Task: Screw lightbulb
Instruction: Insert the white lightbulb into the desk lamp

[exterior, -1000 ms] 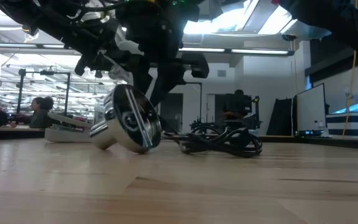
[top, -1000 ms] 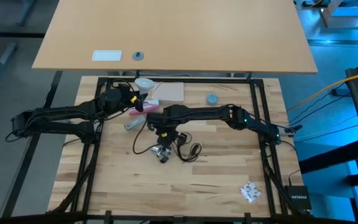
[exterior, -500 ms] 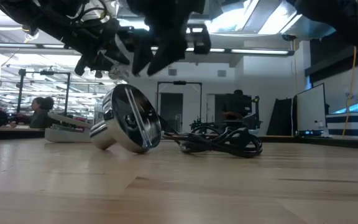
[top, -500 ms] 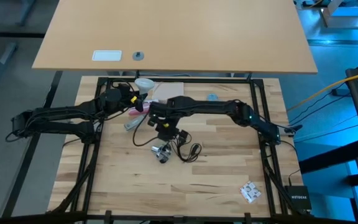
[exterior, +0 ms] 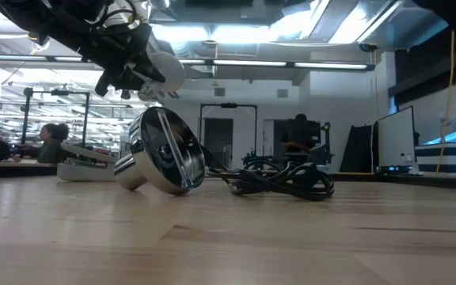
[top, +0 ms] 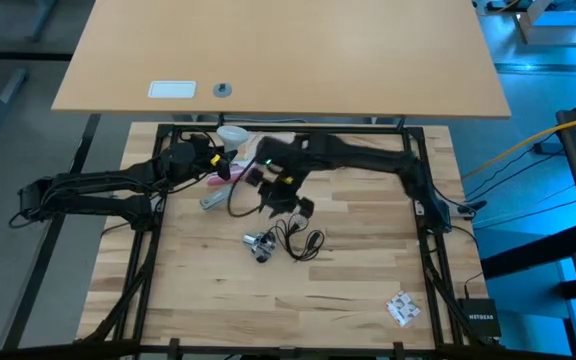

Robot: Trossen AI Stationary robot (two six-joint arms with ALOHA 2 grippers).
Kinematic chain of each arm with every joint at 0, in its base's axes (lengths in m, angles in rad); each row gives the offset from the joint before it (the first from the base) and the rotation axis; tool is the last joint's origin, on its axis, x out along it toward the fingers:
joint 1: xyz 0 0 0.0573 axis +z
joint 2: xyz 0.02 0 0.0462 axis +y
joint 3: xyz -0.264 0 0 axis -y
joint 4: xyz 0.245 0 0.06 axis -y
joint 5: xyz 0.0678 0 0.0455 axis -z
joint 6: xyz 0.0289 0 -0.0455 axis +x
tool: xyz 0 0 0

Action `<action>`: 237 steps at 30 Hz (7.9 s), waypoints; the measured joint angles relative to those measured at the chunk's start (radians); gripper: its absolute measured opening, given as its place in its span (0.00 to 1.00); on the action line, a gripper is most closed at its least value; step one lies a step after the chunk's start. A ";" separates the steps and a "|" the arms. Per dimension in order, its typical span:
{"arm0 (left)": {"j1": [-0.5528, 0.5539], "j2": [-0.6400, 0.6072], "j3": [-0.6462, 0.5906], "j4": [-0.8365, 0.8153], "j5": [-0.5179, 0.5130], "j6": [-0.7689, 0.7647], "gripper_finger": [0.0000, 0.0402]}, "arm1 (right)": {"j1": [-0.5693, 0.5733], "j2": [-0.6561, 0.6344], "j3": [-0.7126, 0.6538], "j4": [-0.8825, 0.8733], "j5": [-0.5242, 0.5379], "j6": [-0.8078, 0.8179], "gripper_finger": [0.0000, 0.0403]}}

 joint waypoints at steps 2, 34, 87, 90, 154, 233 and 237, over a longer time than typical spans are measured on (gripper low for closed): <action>0.000 0.000 0.000 0.000 0.000 0.000 0.39 | -0.001 -0.053 0.000 -0.011 0.046 -0.004 0.35; -0.001 0.000 0.000 -0.001 0.000 -0.015 0.39 | -0.015 -0.964 -1.217 0.651 0.082 0.149 0.35; -0.002 0.000 0.000 -0.003 0.001 0.002 0.39 | -0.083 -0.099 -1.067 1.326 -0.175 0.418 0.35; -0.002 0.000 0.000 -0.003 0.000 0.001 0.39 | -0.083 -0.081 -1.062 1.339 -0.178 0.419 0.35; -0.002 0.000 0.000 -0.003 0.000 0.016 0.39 | -0.005 -0.004 -1.017 1.410 0.032 0.475 0.06; 0.000 0.000 0.000 0.000 -0.071 0.071 0.39 | -0.055 -0.290 -0.981 0.766 0.442 0.049 0.41; 0.000 0.000 0.000 0.000 -0.072 0.071 0.39 | -0.085 -0.285 -0.885 0.665 0.400 0.020 0.41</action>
